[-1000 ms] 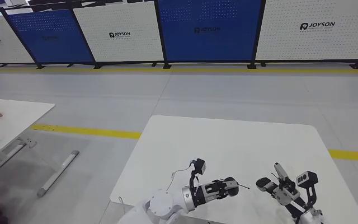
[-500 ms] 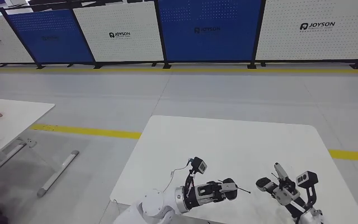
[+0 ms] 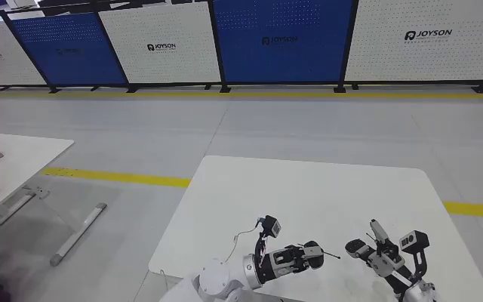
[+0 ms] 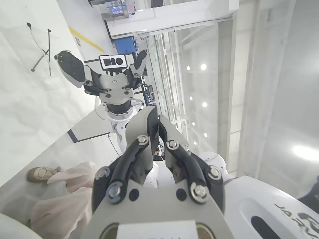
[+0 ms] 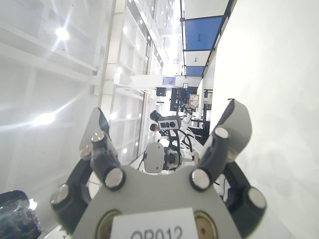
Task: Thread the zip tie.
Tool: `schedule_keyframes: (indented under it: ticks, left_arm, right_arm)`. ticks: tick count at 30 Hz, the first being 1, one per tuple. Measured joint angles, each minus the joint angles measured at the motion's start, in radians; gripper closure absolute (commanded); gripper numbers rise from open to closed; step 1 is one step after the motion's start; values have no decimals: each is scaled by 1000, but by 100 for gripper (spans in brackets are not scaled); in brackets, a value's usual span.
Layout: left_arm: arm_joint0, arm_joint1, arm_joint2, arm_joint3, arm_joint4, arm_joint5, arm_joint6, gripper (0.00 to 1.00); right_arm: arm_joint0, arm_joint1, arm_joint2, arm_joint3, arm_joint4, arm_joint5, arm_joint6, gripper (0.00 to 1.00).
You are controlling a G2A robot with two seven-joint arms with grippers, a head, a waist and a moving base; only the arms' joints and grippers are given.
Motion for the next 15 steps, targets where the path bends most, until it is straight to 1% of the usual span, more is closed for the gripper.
schedule_keyframes:
  ticks: [4,6,9,13,15]
  left_arm:
    - [0,0,0,0,0,0,0,100]
    - [0,0,0,0,0,0,0,100]
    - [0,0,0,0,0,0,0,100]
    - [0,0,0,0,0,0,0,100]
    - [0,0,0,0,0,0,0,100]
  right_arm:
    - [1,0,0,-4,-7,0,-4,0]
    - [-2,3,7,-32,-52,-3,-17,0]
    - [-27,11,43,-101,-115,6,-23,0]
    - [-65,21,108,-195,-185,39,-31,0]
    - [-84,27,141,-239,-227,67,-33,0]
